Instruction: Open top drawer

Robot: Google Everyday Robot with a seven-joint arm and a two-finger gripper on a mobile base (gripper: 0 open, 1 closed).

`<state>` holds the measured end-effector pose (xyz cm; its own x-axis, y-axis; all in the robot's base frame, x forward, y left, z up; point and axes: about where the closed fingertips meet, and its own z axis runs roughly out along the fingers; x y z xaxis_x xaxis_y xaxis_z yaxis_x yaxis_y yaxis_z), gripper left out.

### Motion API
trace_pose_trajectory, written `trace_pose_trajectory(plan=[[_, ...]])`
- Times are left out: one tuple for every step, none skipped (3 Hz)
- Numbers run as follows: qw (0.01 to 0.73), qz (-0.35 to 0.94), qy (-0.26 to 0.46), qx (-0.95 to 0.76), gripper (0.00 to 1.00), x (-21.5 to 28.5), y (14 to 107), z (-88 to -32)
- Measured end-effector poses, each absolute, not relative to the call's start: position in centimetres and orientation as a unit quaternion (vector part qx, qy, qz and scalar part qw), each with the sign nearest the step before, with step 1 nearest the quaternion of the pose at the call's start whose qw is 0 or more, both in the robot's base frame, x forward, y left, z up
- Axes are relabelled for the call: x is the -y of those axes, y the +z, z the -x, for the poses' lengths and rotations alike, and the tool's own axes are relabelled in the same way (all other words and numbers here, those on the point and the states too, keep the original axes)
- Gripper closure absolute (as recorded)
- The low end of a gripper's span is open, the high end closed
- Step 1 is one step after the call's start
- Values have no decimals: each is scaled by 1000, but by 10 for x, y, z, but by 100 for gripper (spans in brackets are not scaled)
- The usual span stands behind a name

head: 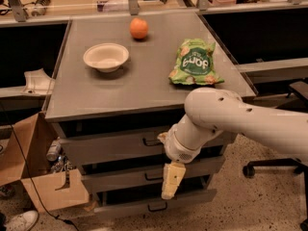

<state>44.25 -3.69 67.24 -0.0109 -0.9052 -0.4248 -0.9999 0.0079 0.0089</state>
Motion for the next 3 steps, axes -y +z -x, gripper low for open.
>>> trace_pose_trajectory(plan=[[152, 692, 156, -688, 0, 32, 673, -453], [143, 697, 167, -683, 0, 23, 662, -454], [130, 701, 176, -679, 0, 17, 652, -449]])
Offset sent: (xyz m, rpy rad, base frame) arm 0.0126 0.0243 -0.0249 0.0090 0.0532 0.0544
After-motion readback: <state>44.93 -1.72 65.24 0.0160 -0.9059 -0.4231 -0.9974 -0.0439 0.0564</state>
